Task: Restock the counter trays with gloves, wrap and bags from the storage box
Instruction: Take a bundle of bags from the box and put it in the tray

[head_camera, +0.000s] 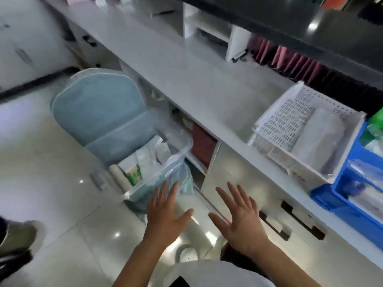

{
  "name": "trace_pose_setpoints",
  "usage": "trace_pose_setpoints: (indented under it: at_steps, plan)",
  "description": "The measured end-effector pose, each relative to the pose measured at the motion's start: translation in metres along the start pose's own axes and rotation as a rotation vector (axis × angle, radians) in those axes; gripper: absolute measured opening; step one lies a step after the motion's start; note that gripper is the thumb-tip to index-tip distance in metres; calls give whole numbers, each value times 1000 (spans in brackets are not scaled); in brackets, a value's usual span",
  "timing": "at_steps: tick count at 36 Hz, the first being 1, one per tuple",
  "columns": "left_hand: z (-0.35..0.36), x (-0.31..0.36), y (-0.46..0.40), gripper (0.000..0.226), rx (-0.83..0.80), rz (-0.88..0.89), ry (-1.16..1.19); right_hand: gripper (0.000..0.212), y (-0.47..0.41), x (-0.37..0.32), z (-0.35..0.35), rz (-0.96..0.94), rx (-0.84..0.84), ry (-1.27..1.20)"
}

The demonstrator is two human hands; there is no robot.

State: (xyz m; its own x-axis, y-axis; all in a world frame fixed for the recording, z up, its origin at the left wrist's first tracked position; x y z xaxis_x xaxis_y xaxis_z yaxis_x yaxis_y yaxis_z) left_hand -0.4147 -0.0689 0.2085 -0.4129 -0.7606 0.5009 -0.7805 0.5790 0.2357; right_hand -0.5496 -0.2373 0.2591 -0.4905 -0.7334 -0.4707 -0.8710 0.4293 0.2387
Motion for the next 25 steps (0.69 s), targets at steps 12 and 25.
trace_pose_setpoints:
  at_steps: [12,25]
  plan:
    - [-1,-80,-2,87,-52,-412,171,68,-107,-38,44,-118,-347,49]
    - [-61,-116,-132,80,-53,-642,328,63,-312,-63,90,-152,-482,20]
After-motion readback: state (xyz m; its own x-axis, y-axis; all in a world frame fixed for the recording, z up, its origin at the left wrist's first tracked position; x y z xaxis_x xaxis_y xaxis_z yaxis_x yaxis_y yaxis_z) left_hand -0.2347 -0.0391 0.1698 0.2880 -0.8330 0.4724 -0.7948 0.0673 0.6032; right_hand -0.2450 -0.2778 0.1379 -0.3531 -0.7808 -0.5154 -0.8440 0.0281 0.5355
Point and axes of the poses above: each hand's wrist, its own y-axis away from the middle knuckle, its own z-axis out of the palm, x = y × z, the point moved 2 cm from there along -y, towards the middle knuckle, and after that the axes turned 4 degrees about -y, right-handed, at the moved point
